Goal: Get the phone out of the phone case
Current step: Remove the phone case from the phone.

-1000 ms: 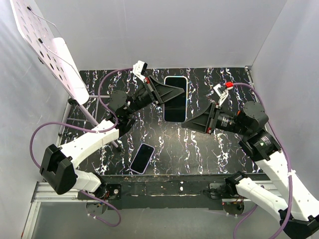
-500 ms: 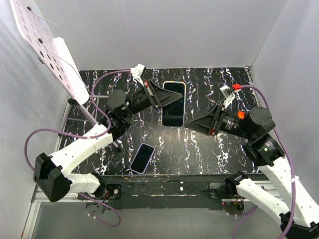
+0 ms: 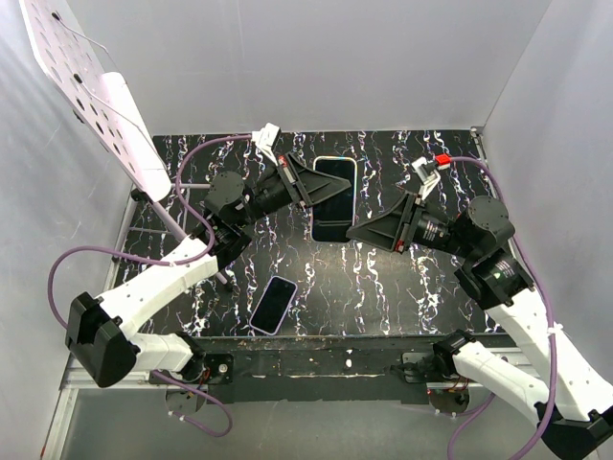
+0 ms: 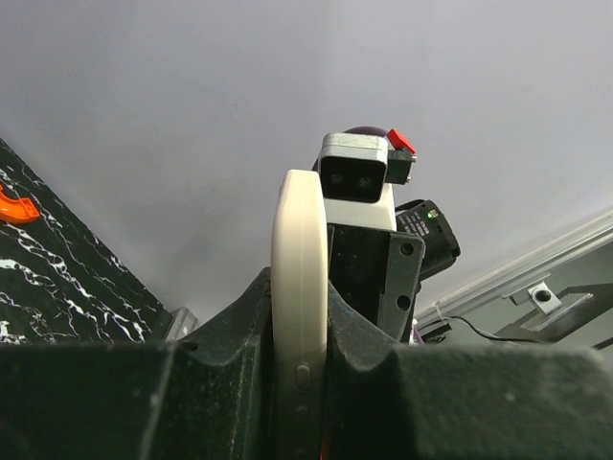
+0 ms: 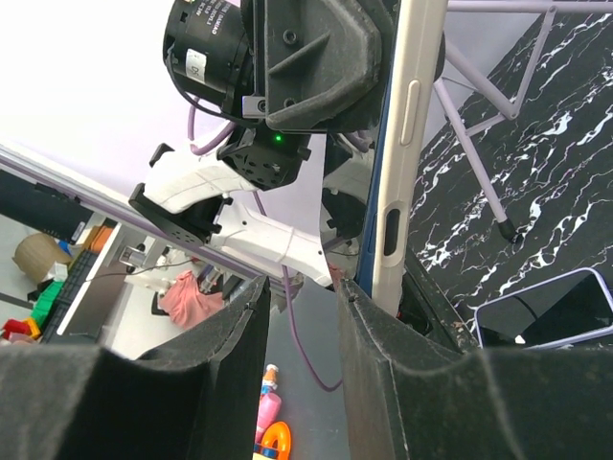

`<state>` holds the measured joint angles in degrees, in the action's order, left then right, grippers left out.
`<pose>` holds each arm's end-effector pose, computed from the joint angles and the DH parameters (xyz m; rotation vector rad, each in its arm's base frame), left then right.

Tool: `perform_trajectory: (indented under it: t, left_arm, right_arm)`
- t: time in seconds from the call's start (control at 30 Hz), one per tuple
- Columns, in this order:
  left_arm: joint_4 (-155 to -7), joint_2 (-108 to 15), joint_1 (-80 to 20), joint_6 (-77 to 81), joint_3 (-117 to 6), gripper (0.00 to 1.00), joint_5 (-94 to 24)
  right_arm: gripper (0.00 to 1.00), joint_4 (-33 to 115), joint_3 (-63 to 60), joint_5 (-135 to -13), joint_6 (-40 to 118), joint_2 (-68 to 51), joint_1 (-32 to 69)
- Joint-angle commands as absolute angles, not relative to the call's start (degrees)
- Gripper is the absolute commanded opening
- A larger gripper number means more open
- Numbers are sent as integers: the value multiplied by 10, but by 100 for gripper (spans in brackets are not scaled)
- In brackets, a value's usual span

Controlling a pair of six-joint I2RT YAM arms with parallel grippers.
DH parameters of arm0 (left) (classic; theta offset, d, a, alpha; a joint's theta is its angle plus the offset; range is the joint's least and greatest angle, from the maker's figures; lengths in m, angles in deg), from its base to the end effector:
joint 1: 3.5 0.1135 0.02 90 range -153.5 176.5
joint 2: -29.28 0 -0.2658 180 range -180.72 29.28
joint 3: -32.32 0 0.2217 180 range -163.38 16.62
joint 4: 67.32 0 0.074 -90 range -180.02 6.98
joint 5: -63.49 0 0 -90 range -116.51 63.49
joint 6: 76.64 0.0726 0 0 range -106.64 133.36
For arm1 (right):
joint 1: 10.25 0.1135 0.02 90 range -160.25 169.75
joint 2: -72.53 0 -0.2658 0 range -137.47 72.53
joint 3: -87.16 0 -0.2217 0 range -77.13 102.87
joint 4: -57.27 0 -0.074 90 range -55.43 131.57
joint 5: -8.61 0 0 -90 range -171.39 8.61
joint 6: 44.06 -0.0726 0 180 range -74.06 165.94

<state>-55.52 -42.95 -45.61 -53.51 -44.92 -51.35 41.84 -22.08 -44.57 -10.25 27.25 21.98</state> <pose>0.1974 -0.2195 0.4264 0.1135 1.5681 -1.8452 0.1148 0.1238 0.4208 -0.2815 1.6512 1.6663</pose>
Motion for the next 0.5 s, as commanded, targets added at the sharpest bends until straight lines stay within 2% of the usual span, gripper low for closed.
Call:
perform_trajectory:
  t: [0.0, 0.47]
  left_arm:
    - [-501, -415, -457, -558, -457, 0, -517]
    - [-500, -414, -446, -571, -449, 0, -513]
  right_arm:
    - [42, 393, -226, -461, -72, 282, 217]
    - [42, 407, -225, -446, -78, 288, 217]
